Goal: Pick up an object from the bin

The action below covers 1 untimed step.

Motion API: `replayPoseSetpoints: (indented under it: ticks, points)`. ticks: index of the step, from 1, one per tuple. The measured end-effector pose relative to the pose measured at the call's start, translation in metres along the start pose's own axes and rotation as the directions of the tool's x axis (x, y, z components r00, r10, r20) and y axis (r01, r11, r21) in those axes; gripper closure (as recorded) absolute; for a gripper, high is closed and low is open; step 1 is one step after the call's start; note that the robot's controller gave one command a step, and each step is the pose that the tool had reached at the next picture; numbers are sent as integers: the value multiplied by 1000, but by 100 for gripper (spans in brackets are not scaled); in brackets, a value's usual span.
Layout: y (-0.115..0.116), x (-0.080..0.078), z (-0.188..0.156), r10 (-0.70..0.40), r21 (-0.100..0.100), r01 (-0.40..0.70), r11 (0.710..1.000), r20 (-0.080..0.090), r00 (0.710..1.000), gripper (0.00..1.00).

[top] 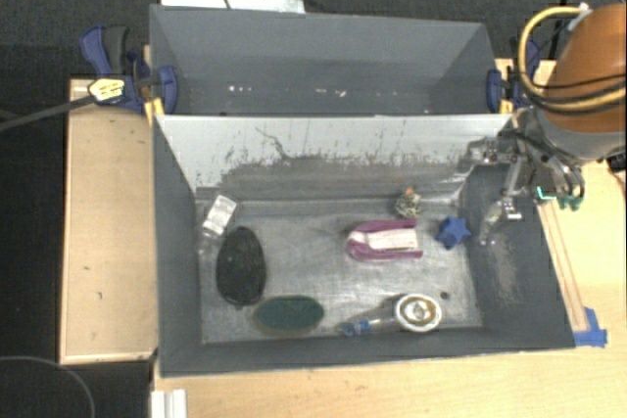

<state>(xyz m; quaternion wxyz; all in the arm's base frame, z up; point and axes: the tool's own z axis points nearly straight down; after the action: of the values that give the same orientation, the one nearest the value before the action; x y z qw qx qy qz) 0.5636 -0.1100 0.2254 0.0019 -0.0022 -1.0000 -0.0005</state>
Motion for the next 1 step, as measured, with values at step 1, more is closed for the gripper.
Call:
replayPoseSetpoints:
  ticks: [1]
  points:
    - [59,-22,156,-282,1,282,960,5,959,0]
